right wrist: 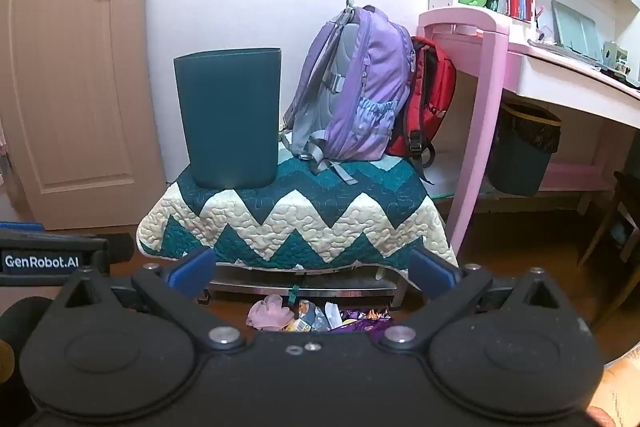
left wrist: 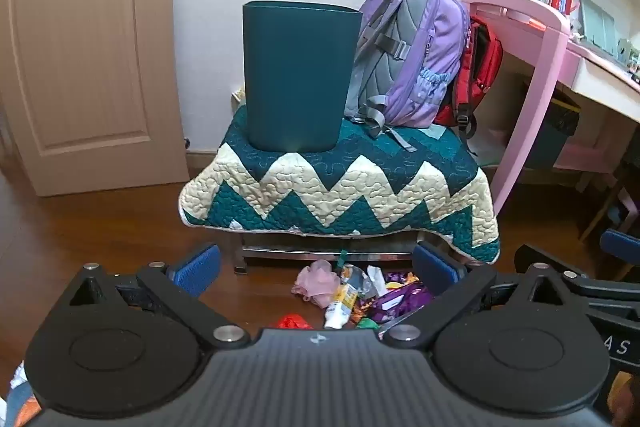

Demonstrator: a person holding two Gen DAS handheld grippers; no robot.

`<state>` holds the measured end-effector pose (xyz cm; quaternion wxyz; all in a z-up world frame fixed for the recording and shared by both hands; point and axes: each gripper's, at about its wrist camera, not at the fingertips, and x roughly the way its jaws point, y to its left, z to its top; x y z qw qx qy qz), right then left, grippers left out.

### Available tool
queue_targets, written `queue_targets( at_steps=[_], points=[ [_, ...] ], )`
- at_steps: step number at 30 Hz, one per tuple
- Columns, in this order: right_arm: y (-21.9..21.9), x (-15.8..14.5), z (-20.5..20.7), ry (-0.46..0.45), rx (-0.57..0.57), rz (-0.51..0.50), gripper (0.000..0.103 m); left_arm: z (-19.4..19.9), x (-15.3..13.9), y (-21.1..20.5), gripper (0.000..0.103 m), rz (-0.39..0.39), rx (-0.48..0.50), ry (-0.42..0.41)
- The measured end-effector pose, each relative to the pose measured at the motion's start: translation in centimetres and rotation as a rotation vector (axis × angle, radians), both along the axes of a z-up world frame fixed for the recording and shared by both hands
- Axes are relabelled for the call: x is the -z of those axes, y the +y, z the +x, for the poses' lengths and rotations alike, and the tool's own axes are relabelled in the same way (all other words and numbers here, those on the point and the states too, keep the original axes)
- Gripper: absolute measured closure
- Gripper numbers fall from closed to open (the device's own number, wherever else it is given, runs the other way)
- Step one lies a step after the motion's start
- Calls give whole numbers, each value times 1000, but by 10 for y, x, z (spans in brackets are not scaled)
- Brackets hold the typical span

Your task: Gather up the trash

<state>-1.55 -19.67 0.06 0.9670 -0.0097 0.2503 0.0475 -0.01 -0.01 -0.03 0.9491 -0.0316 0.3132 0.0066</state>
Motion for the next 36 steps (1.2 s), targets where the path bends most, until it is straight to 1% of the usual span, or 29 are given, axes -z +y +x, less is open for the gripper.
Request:
queue_targets(
  at_steps=[2, 4, 10, 11, 13, 16, 22, 36],
  points=[
    [0, 1, 0, 0, 1, -16, 0, -1, 1, -2, 0, -3, -1, 4],
    [0, 2, -1, -1, 1, -12, 0, 3, -4, 0, 0, -43, -1, 24],
    [1, -1, -3, -9, 3, -4, 0, 5, -14, -11, 0, -21, -5, 11],
    [2, -3, -3, -10, 4, -7, 0, 2, -13, -4, 0, -34, -4, 6],
    [2, -5, 0, -9, 5, -9, 0, -2, -7, 1, 0, -34, -4, -2],
    [1, -1, -5, -25, 4, -11, 0, -2, -7, 0, 0, -35, -3, -5],
    [0, -3, -5, -31, 5, -11, 0, -3, -6, -1, 0, -27, -6, -10],
    [0, -2, -5, -35, 0, -7, 0, -4, -9, -4, 0, 22, -16, -29]
  ],
)
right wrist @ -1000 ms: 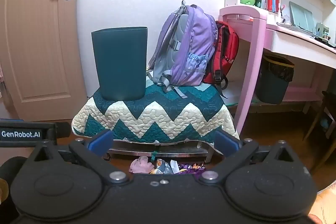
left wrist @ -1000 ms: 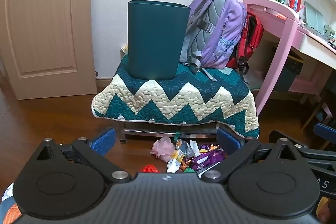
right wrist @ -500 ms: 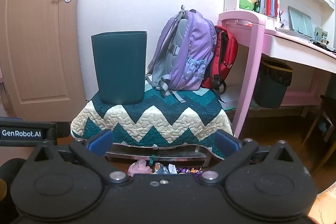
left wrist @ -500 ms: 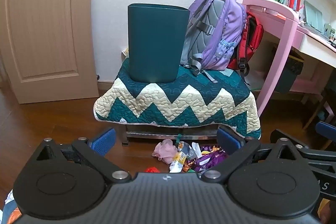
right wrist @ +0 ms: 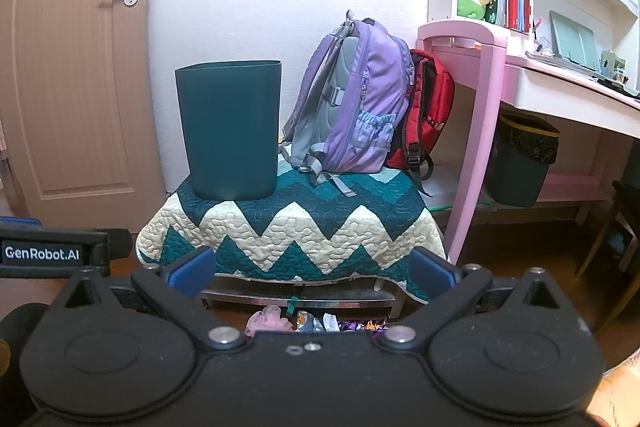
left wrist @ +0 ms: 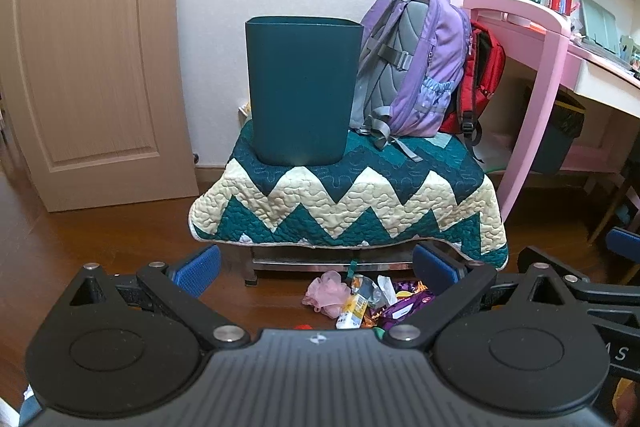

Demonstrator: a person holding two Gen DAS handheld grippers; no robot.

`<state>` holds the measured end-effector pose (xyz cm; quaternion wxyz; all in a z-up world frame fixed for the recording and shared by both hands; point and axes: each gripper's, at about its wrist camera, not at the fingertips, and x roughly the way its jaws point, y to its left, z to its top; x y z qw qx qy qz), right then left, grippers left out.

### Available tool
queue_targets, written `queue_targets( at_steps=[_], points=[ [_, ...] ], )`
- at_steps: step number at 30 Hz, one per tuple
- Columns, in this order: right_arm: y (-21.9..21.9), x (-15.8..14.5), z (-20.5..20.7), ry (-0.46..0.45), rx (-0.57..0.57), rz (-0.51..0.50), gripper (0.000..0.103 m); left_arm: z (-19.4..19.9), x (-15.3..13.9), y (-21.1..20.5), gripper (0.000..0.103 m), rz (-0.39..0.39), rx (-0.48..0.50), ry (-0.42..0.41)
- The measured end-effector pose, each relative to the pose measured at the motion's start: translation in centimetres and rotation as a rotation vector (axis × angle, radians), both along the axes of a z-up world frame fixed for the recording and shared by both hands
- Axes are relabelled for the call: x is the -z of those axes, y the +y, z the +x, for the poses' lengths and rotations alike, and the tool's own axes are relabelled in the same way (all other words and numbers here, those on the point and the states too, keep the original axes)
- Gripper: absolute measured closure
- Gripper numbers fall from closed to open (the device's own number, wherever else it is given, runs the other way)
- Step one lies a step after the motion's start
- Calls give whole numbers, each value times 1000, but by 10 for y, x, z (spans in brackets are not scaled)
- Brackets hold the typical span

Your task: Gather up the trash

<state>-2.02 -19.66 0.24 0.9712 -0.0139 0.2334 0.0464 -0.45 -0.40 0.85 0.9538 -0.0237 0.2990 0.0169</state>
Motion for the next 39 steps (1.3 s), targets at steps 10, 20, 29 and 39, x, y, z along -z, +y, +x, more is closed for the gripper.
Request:
queue_targets(
  at_steps=[10, 20, 29, 39],
  points=[
    [-2, 1, 0, -1, 6, 10, 0, 1, -1, -2, 0, 9, 5, 13],
    [-4, 2, 2, 4, 14, 18, 0, 3, -1, -8, 0, 17, 8, 23],
    [-3, 2, -2, -14, 1, 13, 0, -1, -2, -6, 0, 14, -6, -8],
    [-1, -4, -9, -66, -7, 13, 0, -10, -8, -8, 0, 25, -2, -73]
  ],
)
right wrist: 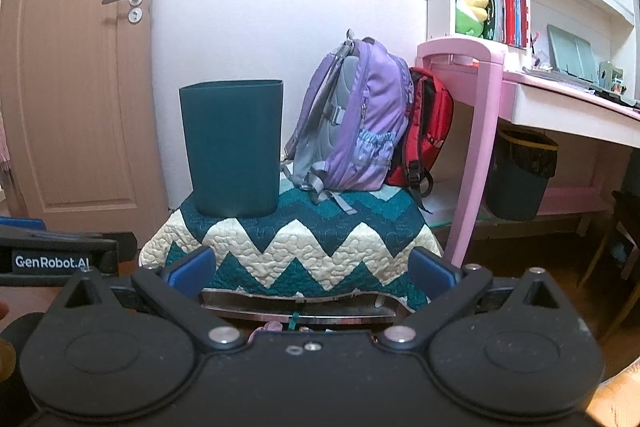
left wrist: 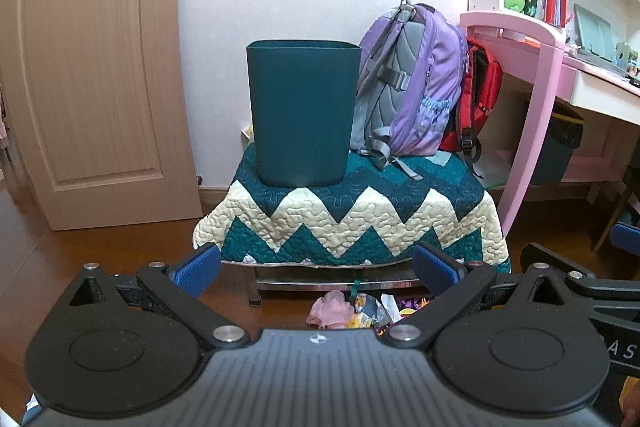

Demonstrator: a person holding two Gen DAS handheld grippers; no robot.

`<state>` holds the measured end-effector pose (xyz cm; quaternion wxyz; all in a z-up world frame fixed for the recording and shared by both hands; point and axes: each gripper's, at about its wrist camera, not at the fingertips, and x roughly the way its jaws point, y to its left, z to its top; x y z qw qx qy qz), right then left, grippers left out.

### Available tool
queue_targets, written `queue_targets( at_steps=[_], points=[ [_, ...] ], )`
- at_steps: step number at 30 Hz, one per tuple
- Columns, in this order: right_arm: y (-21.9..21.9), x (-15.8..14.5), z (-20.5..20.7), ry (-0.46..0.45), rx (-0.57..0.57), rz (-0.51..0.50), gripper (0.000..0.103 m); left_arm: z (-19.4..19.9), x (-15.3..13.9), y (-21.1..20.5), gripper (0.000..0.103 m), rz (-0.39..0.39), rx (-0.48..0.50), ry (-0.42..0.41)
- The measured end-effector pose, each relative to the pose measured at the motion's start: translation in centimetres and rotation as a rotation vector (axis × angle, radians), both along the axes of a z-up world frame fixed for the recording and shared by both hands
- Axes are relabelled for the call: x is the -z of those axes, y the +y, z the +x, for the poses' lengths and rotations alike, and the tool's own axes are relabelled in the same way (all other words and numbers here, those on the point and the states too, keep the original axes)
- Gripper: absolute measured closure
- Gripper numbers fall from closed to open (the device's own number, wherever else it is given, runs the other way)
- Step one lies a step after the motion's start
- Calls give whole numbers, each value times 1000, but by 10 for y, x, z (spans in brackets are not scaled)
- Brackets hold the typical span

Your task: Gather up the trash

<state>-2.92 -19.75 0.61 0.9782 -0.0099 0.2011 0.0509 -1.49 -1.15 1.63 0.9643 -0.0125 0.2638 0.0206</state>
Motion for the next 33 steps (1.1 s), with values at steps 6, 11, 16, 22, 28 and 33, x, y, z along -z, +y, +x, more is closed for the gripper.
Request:
queue_targets(
  at_steps=[6, 11, 16, 22, 28, 33],
  points=[
    [-2, -1, -1, -7, -8, 9, 0, -2, 0, 1, 0, -12, 6, -12],
    [-4, -1, -2, -6, -12, 18, 0, -2, 0, 3, 0, -14, 5, -12],
    [-3, -1, -2, -5, -11, 14, 0, 0, 1, 3, 0, -21, 3, -2],
    [-1, 1, 1, 12, -2, 5, 1, 10, 5, 2, 0, -22, 0, 58],
    [4, 6, 15, 79, -7, -15, 2, 21, 14, 6, 0, -37, -9, 120],
    [5, 14, 27, 124, -14, -17, 3, 32, 22, 8, 0, -45, -8, 152]
  ],
)
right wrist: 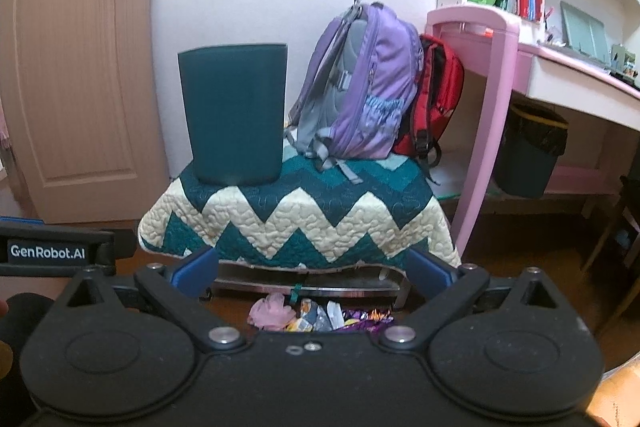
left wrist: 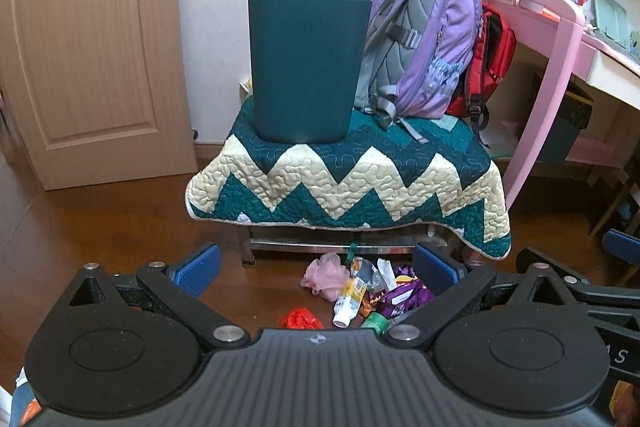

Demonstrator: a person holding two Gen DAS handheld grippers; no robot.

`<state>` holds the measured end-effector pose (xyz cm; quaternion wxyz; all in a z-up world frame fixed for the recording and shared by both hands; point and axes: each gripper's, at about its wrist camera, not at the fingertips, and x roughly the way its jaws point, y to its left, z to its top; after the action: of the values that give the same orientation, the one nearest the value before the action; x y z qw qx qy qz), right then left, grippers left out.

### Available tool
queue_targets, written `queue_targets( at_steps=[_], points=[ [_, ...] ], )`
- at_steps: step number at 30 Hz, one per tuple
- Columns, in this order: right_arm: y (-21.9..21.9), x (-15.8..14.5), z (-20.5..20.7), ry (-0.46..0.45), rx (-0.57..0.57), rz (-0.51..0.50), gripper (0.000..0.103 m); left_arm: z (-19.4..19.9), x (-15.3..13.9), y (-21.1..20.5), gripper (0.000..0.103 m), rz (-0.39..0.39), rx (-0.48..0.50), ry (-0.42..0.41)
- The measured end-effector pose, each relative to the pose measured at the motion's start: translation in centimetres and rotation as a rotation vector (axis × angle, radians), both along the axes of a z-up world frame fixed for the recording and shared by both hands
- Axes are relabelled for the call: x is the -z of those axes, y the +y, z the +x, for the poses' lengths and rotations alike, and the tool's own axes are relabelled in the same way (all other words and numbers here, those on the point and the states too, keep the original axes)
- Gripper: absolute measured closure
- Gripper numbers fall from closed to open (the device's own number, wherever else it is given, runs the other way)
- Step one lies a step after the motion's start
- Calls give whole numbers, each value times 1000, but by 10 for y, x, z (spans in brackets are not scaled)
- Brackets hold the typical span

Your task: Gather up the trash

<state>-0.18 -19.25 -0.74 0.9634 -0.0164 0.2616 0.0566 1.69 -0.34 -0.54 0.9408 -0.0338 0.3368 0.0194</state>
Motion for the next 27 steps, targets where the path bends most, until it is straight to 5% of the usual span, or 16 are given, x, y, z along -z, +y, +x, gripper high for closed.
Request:
queue_targets(
  at_steps=[11, 18, 21, 27],
  points=[
    [1, 17, 45, 81, -7, 13, 4, 57, 18, 3, 0, 10, 9, 64],
    [-23, 41, 119, 225, 25, 46, 3, 138, 45, 5, 0, 30, 85, 160],
    [-39, 61, 160, 293, 45, 39, 4, 181, 69, 2, 0, 56, 145, 212],
    [-55, 125, 244, 429, 71, -22, 5, 263, 158, -10, 0, -6, 196, 455]
  ],
)
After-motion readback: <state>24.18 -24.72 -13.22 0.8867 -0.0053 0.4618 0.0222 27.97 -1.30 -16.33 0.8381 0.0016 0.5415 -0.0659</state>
